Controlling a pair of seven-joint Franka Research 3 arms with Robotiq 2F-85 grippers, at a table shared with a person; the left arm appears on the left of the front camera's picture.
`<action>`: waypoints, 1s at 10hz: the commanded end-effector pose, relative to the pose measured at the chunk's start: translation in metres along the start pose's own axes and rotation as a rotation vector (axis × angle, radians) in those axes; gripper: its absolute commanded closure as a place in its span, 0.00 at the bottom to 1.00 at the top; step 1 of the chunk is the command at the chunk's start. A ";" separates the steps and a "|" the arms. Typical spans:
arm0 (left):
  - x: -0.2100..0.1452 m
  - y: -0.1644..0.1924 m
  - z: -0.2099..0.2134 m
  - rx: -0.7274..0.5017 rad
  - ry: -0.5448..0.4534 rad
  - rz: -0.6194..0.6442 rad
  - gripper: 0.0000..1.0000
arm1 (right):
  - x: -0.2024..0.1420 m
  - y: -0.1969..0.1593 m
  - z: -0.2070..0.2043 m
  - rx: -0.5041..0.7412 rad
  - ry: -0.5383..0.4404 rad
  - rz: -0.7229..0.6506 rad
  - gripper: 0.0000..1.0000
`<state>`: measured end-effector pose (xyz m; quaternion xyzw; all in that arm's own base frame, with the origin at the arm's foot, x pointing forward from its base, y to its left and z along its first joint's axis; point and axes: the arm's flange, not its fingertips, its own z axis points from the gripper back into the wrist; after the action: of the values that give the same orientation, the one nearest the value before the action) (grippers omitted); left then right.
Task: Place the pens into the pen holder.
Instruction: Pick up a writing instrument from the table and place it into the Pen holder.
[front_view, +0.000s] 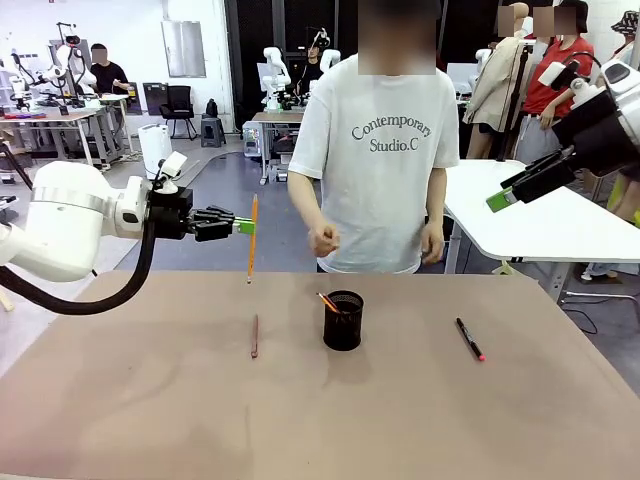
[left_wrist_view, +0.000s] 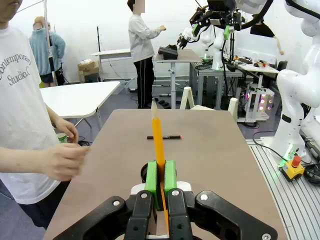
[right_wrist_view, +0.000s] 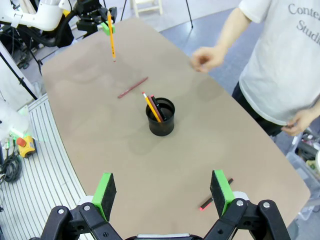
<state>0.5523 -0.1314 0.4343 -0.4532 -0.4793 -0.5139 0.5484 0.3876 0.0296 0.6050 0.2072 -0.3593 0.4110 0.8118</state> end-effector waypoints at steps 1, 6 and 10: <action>0.002 0.001 0.001 -0.006 -0.005 -0.004 1.00 | 0.001 0.000 0.000 0.006 -0.009 -0.001 0.00; 0.002 0.001 0.001 -0.006 -0.005 -0.004 1.00 | 0.001 0.000 0.000 0.006 -0.009 -0.001 0.00; 0.002 0.001 0.001 -0.006 -0.005 -0.004 1.00 | 0.001 0.000 0.000 0.006 -0.009 -0.001 0.00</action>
<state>0.5523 -0.1314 0.4343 -0.4532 -0.4793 -0.5139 0.5484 0.3876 0.0296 0.6050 0.2072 -0.3593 0.4110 0.8118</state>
